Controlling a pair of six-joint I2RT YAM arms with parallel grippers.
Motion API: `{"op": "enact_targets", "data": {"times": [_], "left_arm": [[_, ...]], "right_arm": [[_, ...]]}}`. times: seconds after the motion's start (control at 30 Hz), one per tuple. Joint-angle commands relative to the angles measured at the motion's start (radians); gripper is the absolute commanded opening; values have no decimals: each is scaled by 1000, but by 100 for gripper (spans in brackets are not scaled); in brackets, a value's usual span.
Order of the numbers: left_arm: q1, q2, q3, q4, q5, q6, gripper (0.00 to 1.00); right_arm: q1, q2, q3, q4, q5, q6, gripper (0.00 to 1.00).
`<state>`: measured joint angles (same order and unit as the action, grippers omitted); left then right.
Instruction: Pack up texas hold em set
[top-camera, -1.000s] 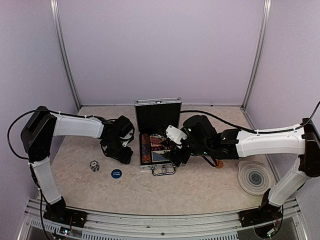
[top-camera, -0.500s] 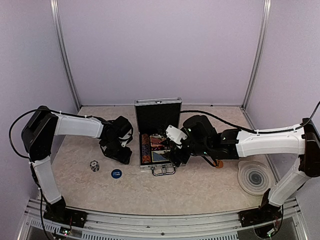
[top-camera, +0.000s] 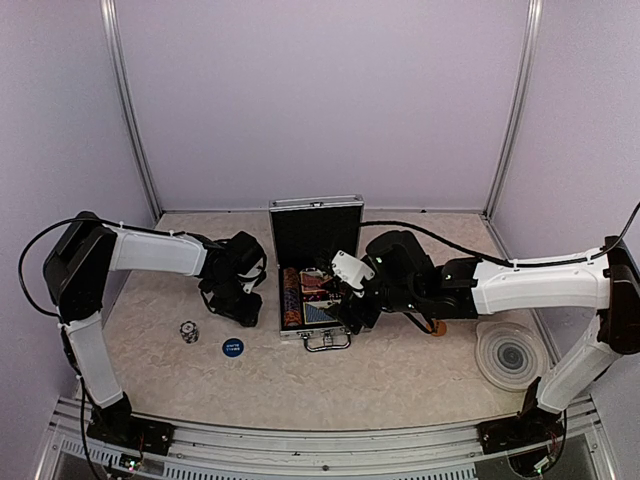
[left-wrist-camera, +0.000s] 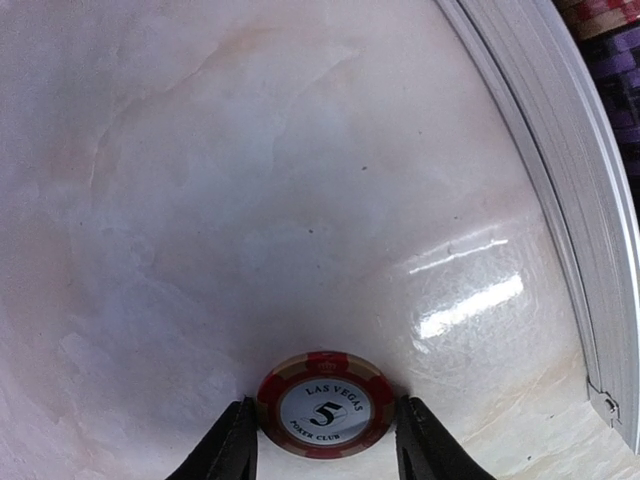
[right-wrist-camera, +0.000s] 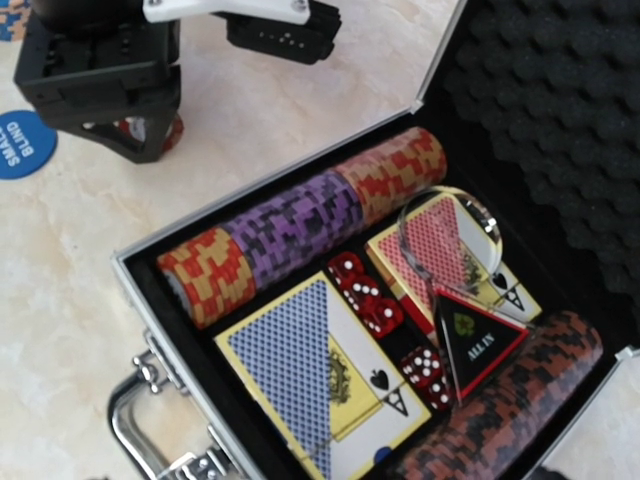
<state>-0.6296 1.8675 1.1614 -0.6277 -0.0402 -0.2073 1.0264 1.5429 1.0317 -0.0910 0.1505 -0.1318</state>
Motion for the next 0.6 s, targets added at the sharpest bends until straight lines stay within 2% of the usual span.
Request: {"op": "enact_targets", "data": {"times": [0.0, 0.2, 0.57], "left_arm": [[-2, 45, -15, 17, 59, 12, 45], [-2, 47, -16, 19, 71, 12, 35], [-2, 22, -6, 8, 59, 9, 35]], "right_arm": [[-3, -6, 24, -14, 0, 5, 90], [-4, 1, 28, -17, 3, 0, 90], [-5, 17, 41, -21, 3, -4, 90]]}}
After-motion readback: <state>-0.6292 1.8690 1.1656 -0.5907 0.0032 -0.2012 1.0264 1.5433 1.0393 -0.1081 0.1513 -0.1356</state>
